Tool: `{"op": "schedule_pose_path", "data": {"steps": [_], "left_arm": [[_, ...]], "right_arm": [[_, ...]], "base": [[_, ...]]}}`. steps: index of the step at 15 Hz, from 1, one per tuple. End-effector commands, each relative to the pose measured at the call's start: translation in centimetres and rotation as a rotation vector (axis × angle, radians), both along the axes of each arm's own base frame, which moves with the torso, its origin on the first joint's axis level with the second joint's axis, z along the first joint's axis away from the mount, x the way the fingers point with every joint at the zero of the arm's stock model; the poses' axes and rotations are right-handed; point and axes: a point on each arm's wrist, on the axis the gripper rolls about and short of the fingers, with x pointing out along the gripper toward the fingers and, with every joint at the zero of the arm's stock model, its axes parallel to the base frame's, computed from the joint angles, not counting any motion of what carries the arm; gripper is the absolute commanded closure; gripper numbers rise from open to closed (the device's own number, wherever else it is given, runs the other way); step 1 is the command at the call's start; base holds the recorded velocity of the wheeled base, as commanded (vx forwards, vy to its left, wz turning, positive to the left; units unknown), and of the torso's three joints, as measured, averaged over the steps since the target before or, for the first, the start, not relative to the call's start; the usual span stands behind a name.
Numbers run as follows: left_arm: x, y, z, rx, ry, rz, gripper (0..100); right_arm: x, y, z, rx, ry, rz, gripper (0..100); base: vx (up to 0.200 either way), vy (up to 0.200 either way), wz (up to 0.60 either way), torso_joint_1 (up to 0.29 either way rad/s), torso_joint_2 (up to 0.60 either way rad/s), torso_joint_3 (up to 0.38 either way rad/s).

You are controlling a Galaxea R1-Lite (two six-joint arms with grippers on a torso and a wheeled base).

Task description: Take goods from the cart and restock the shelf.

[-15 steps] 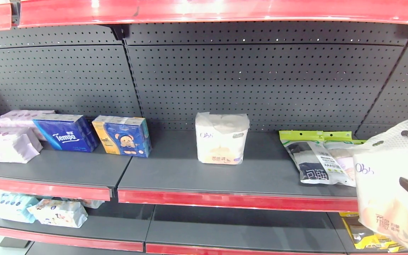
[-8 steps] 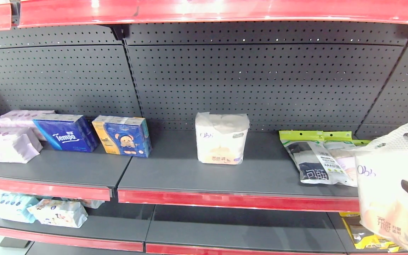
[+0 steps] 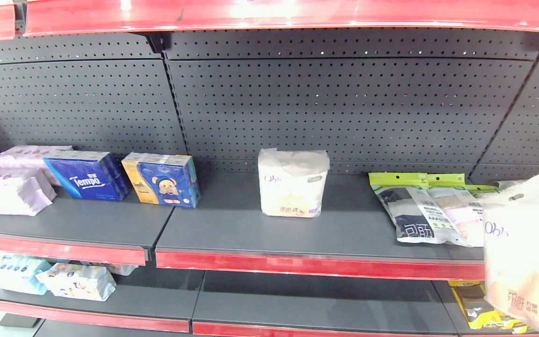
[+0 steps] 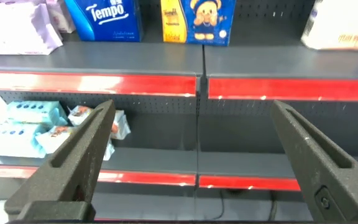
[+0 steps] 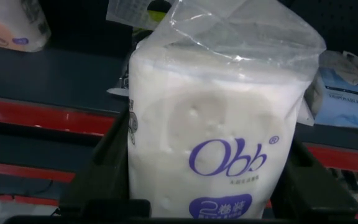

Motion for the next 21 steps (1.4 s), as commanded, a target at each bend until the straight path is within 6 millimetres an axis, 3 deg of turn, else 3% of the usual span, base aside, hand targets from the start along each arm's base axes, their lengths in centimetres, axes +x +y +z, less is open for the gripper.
{"op": "schedule_pose_path", "data": {"steps": [1, 2, 3, 4, 6, 8, 10, 12, 14, 17, 21], "left_arm": [[0.1, 0.0, 0.1, 0.009, 0.014, -0.004, 0], [0.1, -0.1, 5.4, -0.020, -0.031, -0.039, 0], [1.4, -0.1, 8.9, -0.116, -0.005, -0.062, 0], [2.4, -0.1, 10.6, -0.152, 0.015, -0.075, 0], [4.6, -0.2, 10.7, -0.156, 0.117, -0.068, 0], [8.5, -0.2, 11.5, -0.164, 0.181, -0.046, 0], [13.5, -0.2, 11.1, -0.134, 0.241, -0.066, 0], [17.4, -0.2, 10.7, -0.156, 0.219, -0.230, 0], [22.0, 0.8, 8.6, -0.104, 0.236, -0.435, 0], [25.9, 1.1, 5.5, -0.097, 0.229, -0.684, 0], [28.7, -0.4, 3.1, -0.079, 0.177, -0.861, 0]], "right_arm": [[-0.5, 0.2, 0.0, -0.009, -0.021, 0.007, 100], [-0.8, 0.3, 0.7, -0.018, -0.058, 0.011, 100], [-0.6, 0.2, 0.8, 0.001, -0.054, 0.002, 100], [-0.7, 0.3, 0.9, 0.028, -0.062, 0.002, 100], [-0.5, 0.2, 1.6, 0.026, -0.079, -0.006, 100], [-0.3, 0.0, 2.1, 0.013, -0.090, -0.050, 100], [0.5, -0.3, 4.0, -0.004, -0.127, -0.083, 100], [1.2, -0.5, 5.3, -0.010, -0.150, -0.073, 100], [1.6, -0.7, 5.5, -0.008, -0.145, -0.068, 100], [2.2, -0.8, 5.7, -0.006, -0.136, -0.047, 100], [1.9, -0.5, 5.7, -0.061, -0.141, -0.028, 100]], "base": [[0.000, 0.000, 0.00, 0.000, 0.00, 0.000], [0.000, 0.000, 0.00, 0.000, 0.00, 0.000], [0.000, 0.000, 0.00, 0.000, 0.00, 0.000], [0.000, 0.000, 0.00, 0.000, 0.00, 0.000], [0.000, 0.000, 0.00, 0.000, 0.00, 0.000], [0.000, 0.000, 0.00, 0.000, 0.00, 0.000], [0.000, 0.000, 0.00, 0.000, 0.00, 0.000], [0.000, 0.000, 0.00, 0.000, 0.00, 0.000], [0.000, 0.000, 0.00, 0.000, 0.00, 0.000], [0.000, 0.000, 0.00, 0.000, 0.00, 0.000], [0.000, 0.000, 0.00, 0.000, 0.00, 0.000]]}}
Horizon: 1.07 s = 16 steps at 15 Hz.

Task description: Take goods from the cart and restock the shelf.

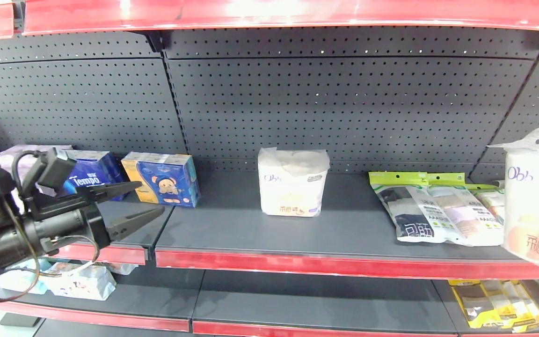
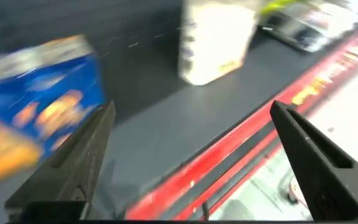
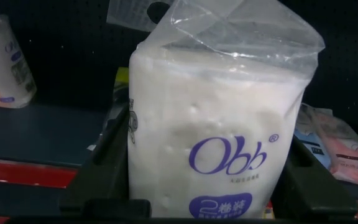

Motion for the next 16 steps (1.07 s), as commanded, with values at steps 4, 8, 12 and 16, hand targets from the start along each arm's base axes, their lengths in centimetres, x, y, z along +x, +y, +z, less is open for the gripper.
{"op": "schedule_pose_path", "data": {"steps": [4, 8, 12, 16], "left_arm": [[3.2, -2.7, -4.4, -0.010, 0.080, -0.132, 0], [5.8, -3.7, -4.1, -0.009, 0.046, -0.123, 0], [8.6, -4.8, -3.0, -0.052, -0.007, -0.139, 0], [10.2, -7.1, -3.2, -0.090, 0.010, -0.161, 0]], "right_arm": [[-0.2, 0.1, -0.2, -0.029, 0.004, 0.000, 100], [-0.8, 0.3, -0.2, -0.038, -0.012, 0.000, 100], [-0.8, 0.3, -0.3, -0.038, -0.009, -0.001, 100], [-0.9, 0.3, -0.3, -0.040, -0.010, -0.001, 100]], "base": [[0.000, 0.000, 0.00, 0.000, 0.00, 0.000], [0.000, 0.000, 0.00, 0.000, 0.00, 0.000], [0.000, 0.000, 0.00, 0.000, 0.00, 0.000], [0.000, 0.000, 0.00, 0.000, 0.00, 0.000]]}}
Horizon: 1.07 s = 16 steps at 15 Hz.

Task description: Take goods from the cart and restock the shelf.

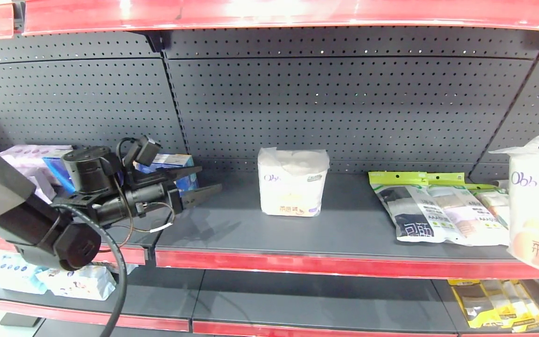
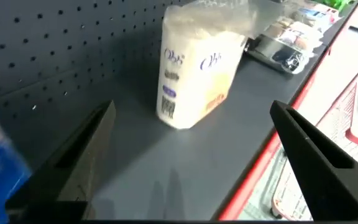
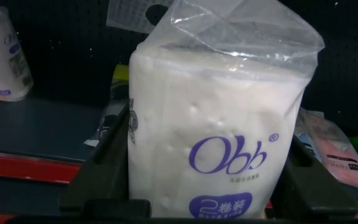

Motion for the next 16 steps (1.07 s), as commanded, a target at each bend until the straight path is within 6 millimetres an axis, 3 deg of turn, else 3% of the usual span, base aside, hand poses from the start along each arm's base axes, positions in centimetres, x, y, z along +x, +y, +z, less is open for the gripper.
{"op": "schedule_pose_path", "data": {"steps": [1, 13, 16], "left_arm": [[0.4, -1.2, -0.5, -0.002, 0.004, -0.028, 0], [4.1, -2.7, -1.8, -0.010, -0.037, -0.056, 0], [4.5, -4.1, -2.2, -0.011, -0.040, -0.083, 0]], "right_arm": [[0.0, 0.0, 0.0, -0.001, -0.002, 0.000, 100], [-0.1, 0.1, 0.0, -0.024, -0.004, -0.001, 100], [-0.5, 0.2, 0.2, -0.029, -0.019, -0.002, 100]], "base": [[0.000, 0.000, 0.00, 0.000, 0.00, 0.000], [0.000, 0.000, 0.00, 0.000, 0.00, 0.000], [0.000, 0.000, 0.00, 0.000, 0.00, 0.000]]}}
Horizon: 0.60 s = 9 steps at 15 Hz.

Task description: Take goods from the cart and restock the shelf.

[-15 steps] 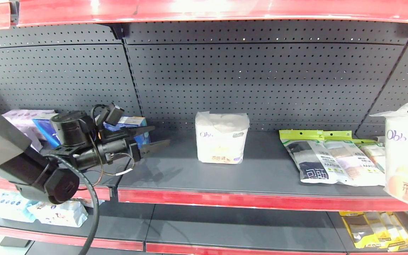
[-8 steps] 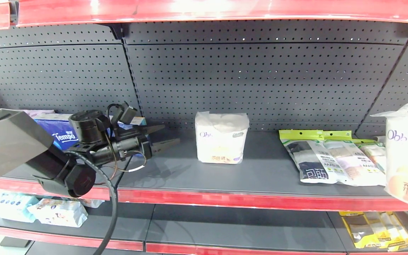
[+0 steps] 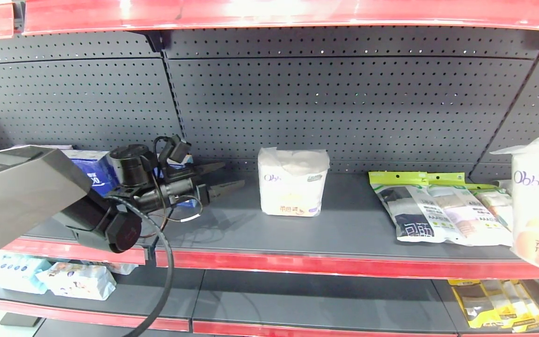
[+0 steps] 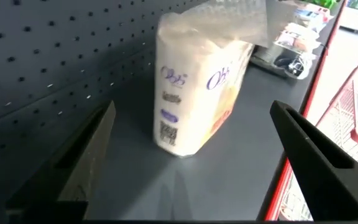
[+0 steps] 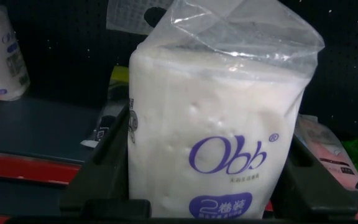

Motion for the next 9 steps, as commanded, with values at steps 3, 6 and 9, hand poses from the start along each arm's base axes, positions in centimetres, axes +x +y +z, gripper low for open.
{"op": "schedule_pose_path", "data": {"steps": [3, 6, 9], "left_arm": [[0.1, -1.3, -0.6, 0.002, 0.008, -0.031, 0], [0.7, -1.5, -0.8, 0.001, -0.006, -0.029, 0], [1.8, -1.7, -0.9, -0.004, -0.026, -0.015, 0]], "right_arm": [[-0.2, 0.0, 0.0, -0.002, -0.006, -0.001, 100], [-0.2, 0.0, 0.1, -0.003, -0.009, -0.001, 100], [-0.2, 0.1, 0.1, -0.003, -0.009, 0.000, 100]], "base": [[0.000, 0.000, 0.00, 0.000, 0.00, 0.000], [0.000, 0.000, 0.00, 0.000, 0.00, 0.000], [0.000, 0.000, 0.00, 0.000, 0.00, 0.000]]}}
